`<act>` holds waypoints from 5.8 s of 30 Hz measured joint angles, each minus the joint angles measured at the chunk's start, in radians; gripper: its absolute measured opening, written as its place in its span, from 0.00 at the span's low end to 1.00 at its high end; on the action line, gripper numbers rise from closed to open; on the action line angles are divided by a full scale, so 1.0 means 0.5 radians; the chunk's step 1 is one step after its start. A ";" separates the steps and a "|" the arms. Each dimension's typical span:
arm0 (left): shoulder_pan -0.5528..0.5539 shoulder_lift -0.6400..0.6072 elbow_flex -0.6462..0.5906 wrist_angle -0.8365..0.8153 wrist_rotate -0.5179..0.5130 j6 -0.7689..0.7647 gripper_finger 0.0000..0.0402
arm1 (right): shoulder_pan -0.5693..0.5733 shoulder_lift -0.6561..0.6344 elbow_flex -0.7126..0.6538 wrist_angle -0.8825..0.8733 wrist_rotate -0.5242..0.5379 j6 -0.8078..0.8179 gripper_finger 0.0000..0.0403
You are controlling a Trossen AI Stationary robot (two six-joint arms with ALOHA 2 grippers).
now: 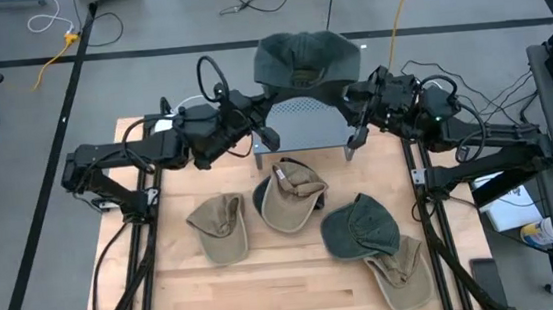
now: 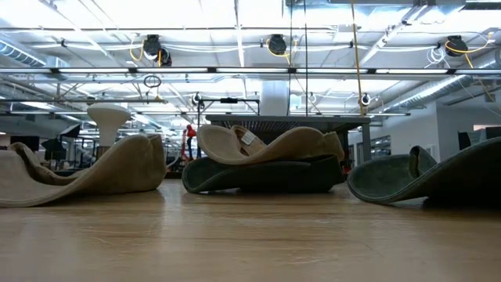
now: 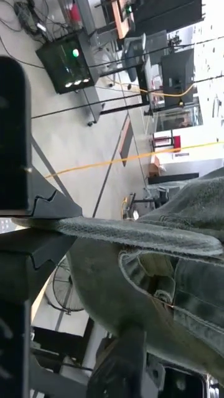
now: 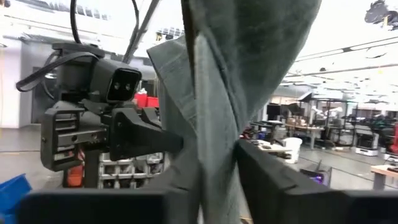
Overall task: Pick & Place hat
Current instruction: Put the left green cap on the shelf
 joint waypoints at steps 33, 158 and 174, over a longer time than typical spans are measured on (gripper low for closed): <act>0.420 -0.023 -0.002 0.222 2.533 -1.562 0.38 | -0.033 -0.374 0.000 0.208 -1.006 0.365 0.01; 0.989 0.068 -0.001 1.077 3.310 -2.530 0.02 | -0.262 -0.471 -0.002 -0.275 -0.879 0.730 0.46; 0.945 0.069 -0.001 0.522 3.166 -1.705 0.02 | -0.262 -0.362 -0.002 -0.300 -0.819 1.930 0.46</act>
